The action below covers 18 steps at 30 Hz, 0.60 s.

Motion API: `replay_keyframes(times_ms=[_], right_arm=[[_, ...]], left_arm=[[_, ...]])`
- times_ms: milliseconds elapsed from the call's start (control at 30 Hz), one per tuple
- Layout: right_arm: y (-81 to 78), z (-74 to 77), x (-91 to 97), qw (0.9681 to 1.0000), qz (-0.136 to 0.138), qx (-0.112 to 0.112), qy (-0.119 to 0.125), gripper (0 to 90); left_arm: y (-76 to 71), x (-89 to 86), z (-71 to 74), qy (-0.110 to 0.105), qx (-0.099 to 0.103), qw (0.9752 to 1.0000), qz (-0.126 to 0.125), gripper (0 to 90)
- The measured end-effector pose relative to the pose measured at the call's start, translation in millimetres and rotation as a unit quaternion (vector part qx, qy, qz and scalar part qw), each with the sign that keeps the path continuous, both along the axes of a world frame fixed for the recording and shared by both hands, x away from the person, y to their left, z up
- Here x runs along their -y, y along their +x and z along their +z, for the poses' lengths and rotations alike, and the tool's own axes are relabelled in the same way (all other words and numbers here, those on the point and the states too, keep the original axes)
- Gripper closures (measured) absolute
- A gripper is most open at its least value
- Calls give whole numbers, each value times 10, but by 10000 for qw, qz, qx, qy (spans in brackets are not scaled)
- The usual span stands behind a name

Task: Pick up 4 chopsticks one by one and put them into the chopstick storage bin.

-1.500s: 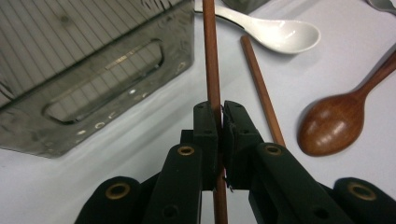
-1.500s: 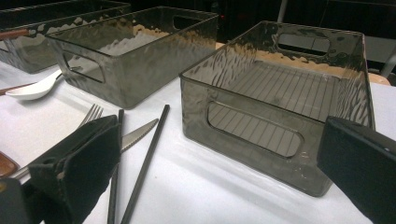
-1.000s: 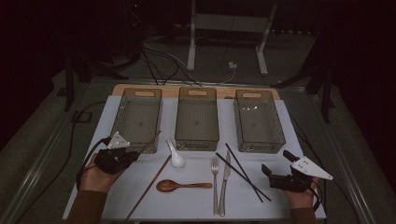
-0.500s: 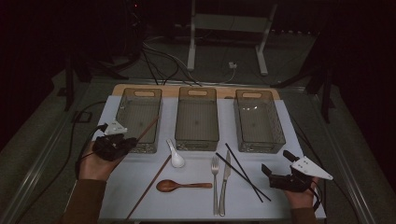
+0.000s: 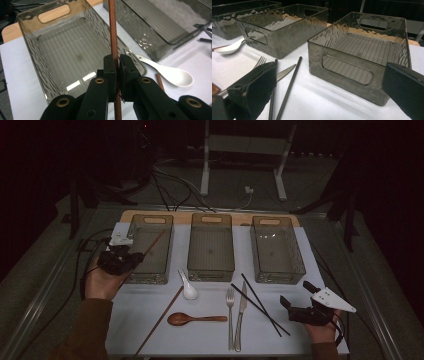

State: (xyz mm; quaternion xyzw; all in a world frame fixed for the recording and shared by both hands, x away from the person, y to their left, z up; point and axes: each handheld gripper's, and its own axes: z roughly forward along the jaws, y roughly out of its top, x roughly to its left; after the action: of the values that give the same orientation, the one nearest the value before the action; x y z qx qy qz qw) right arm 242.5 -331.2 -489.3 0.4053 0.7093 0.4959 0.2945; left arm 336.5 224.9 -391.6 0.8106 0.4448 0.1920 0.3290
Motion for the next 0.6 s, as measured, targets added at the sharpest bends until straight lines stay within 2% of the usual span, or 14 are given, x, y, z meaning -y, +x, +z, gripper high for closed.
replay_keyframes(times_ms=[600], right_arm=[[10, -5, -11, 10000, 16, -10, -5, 0]], left_arm=[[359, -45, 22, -56, -45, 9992, 383, 864]])
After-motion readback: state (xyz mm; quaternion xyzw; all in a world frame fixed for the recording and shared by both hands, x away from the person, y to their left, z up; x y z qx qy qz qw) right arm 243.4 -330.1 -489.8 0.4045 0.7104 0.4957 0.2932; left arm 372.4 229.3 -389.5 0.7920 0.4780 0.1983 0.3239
